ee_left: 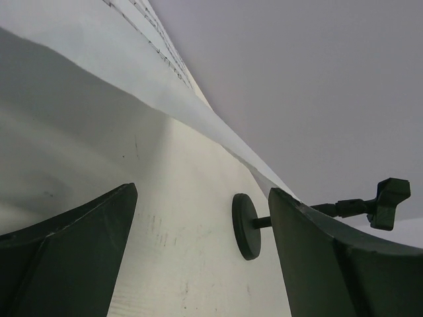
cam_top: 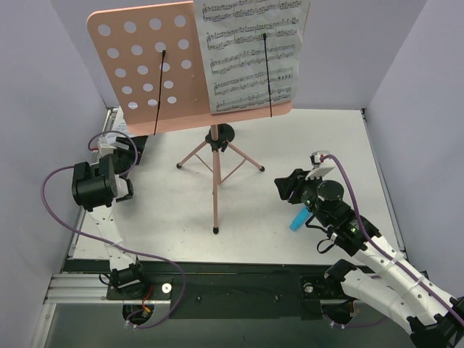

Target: Set up the instrument practice props

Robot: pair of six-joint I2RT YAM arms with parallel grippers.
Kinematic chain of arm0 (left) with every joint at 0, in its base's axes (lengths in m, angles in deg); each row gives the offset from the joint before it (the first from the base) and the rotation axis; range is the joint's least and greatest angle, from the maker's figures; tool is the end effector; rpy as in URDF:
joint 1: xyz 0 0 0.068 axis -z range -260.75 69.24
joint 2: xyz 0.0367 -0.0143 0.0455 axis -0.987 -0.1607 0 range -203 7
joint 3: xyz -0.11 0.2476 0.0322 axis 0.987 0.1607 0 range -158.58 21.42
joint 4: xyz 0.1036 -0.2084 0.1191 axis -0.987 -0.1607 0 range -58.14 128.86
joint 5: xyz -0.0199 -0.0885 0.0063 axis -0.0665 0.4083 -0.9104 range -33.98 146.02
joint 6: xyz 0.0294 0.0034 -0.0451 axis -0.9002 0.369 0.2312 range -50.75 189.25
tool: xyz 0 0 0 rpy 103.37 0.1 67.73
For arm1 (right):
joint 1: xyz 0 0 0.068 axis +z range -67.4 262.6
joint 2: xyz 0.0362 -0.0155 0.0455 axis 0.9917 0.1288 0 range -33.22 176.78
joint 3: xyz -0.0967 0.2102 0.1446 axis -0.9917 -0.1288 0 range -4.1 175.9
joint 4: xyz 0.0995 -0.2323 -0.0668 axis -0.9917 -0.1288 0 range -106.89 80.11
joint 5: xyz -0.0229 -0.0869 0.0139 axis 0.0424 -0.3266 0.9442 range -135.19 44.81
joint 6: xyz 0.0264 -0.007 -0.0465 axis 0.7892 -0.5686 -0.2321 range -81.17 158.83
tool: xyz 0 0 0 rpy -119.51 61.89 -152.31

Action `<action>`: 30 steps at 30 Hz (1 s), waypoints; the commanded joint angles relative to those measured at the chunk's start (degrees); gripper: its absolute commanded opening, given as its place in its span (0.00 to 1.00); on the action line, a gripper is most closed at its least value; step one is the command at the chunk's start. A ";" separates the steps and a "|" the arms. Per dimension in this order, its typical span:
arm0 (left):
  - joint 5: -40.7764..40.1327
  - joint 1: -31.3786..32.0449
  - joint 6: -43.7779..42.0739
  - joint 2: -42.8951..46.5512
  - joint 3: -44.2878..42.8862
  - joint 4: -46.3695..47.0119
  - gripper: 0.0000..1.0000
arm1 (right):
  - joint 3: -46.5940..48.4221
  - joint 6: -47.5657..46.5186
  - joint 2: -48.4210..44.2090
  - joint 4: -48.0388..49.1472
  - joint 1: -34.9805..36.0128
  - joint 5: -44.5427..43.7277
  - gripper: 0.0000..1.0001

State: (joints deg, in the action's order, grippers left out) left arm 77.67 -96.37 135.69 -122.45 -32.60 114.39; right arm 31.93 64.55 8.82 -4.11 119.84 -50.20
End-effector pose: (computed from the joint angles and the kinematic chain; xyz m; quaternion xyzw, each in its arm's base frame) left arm 0.4028 0.0990 0.0956 -0.3552 0.6107 -0.4181 0.5710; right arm 0.1478 0.1084 0.3239 -0.0403 0.7074 0.3417 0.6174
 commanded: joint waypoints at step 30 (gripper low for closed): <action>-0.29 -1.35 8.71 3.94 -14.10 17.90 0.92 | -0.08 -0.14 0.67 2.22 0.47 0.27 0.36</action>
State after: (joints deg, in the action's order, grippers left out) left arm 77.65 -96.87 143.10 -122.34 -44.64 114.06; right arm 31.87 64.48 8.96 -4.09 119.84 -50.20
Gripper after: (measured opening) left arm 0.916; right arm 0.362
